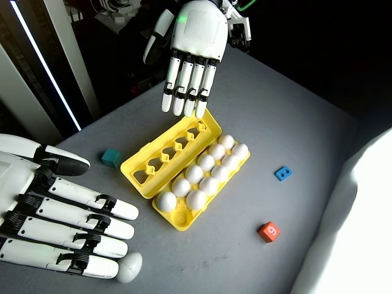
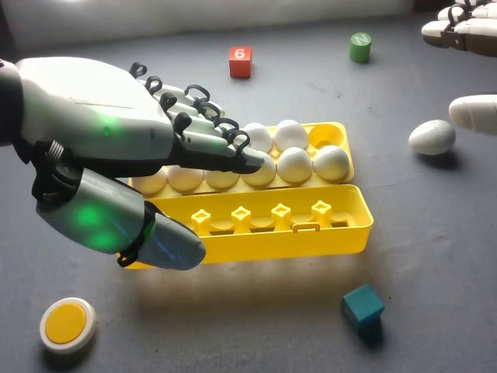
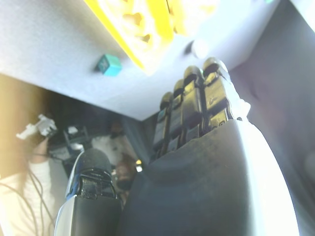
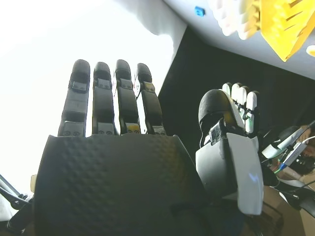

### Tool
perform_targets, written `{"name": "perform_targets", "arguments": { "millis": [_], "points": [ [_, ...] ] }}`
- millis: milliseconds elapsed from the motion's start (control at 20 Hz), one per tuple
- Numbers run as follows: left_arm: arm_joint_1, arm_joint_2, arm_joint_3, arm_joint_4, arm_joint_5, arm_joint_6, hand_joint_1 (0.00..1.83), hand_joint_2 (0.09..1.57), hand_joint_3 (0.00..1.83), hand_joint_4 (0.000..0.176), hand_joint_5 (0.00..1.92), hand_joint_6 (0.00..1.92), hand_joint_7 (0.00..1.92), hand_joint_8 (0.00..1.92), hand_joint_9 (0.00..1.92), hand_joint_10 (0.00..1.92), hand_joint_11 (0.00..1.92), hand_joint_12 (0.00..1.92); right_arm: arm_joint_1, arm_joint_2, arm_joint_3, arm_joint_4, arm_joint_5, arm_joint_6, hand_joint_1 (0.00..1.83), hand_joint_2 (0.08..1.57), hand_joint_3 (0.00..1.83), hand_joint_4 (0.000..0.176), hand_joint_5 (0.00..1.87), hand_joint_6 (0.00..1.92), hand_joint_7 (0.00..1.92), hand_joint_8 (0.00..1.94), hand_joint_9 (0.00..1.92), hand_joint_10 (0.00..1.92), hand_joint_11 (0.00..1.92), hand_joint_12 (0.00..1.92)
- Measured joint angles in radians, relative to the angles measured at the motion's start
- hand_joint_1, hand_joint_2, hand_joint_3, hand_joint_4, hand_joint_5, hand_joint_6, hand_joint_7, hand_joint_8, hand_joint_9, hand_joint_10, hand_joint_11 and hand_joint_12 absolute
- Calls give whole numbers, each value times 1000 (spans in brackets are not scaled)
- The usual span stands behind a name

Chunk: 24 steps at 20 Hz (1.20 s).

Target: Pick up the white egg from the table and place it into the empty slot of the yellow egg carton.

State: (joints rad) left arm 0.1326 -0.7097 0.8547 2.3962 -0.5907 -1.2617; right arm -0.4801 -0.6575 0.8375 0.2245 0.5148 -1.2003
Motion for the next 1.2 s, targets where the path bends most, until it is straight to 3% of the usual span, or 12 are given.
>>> {"name": "perform_targets", "arguments": {
  "millis": [50,100,350,500,750,850,1050,1150,1200],
  "points": [
    [0,0,0,0,2,0,0,1057,188,0,60,41,79,42,59,53,0,276,0,-1,0,0,2,0,9,1055,133,0,4,35,10,17,0,0,0,0],
    [0,0,0,1,5,0,0,1130,35,0,84,2,98,2,69,5,0,178,0,-1,0,0,0,0,0,1122,29,0,6,1,5,0,0,0,0,0],
    [0,0,0,0,4,0,0,1139,6,0,75,2,94,2,74,1,0,171,0,-2,0,0,0,-5,47,1137,18,0,11,5,8,3,0,0,0,0],
    [0,0,0,0,6,0,0,1127,0,0,18,2,36,3,36,6,14,74,0,-6,3,0,-1,-6,53,1149,15,0,44,12,43,11,0,0,0,0],
    [8,0,5,-1,16,0,0,1133,0,0,39,6,63,5,63,5,0,184,0,-81,86,24,-37,-11,68,1150,8,0,28,3,29,2,0,0,0,0],
    [10,0,10,0,19,0,0,1128,0,0,47,2,59,4,52,2,0,110,0,-114,118,50,-35,-46,61,1150,6,0,11,0,4,0,0,0,0,0],
    [22,3,12,4,15,0,0,1119,0,0,18,0,31,0,21,0,0,39,0,-155,162,78,-33,-96,108,1117,0,0,33,7,20,7,0,0,0,0],
    [22,3,16,1,19,0,0,1121,0,0,14,0,34,2,23,1,2,42,0,-168,181,90,-33,-98,77,1036,0,0,20,1,0,0,0,0,0,0],
    [22,3,16,5,19,0,0,1119,0,0,6,0,34,1,21,0,0,43,0,-178,198,91,-32,-101,127,962,0,9,23,2,0,0,0,0,0,0]
  ]
}}
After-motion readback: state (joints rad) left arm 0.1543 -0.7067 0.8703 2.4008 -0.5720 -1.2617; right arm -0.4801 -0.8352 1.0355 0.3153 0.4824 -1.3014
